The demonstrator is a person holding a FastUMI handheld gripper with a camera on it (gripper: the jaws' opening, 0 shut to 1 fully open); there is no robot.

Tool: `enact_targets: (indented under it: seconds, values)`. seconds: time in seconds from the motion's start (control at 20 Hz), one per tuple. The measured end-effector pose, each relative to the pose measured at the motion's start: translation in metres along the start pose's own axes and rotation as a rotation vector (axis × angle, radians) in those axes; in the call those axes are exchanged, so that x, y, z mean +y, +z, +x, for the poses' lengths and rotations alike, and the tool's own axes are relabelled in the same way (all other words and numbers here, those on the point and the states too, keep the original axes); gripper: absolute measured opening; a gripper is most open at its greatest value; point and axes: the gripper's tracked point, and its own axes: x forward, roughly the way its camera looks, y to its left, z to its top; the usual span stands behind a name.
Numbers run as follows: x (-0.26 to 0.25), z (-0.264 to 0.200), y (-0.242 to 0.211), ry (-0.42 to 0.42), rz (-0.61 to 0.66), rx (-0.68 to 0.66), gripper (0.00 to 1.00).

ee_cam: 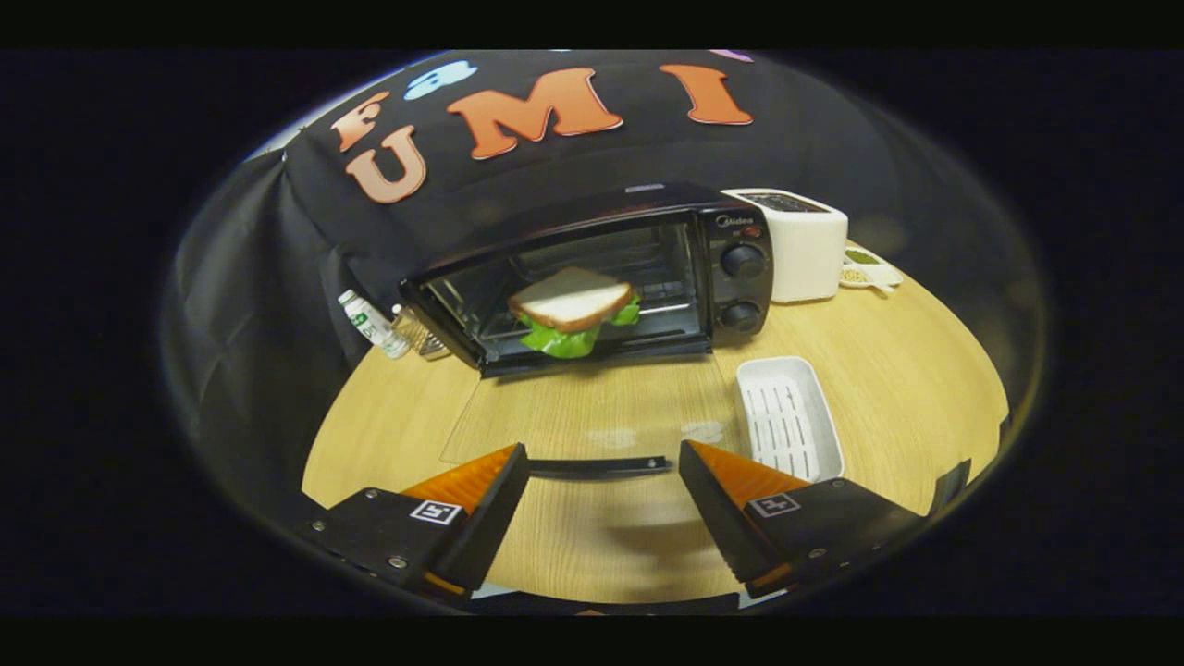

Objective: Open the toaster oven, put the food inside, and close the toaster oven door.

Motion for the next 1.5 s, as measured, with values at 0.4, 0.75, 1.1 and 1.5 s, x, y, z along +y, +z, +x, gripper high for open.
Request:
enact_targets:
  seconds: [0.4,0.75,1.1,1.5]
  values:
    - [0.011,0.032,-0.056,-0.026,-0.078,0.158,0.97]
    - [0.015,0.064,-0.073,-0.076,-0.149,0.227,0.97]
    - [0.016,0.075,-0.047,-0.087,-0.131,0.166,0.93]
    - [0.03,0.071,0.058,-0.07,-0.157,-0.039,0.92]
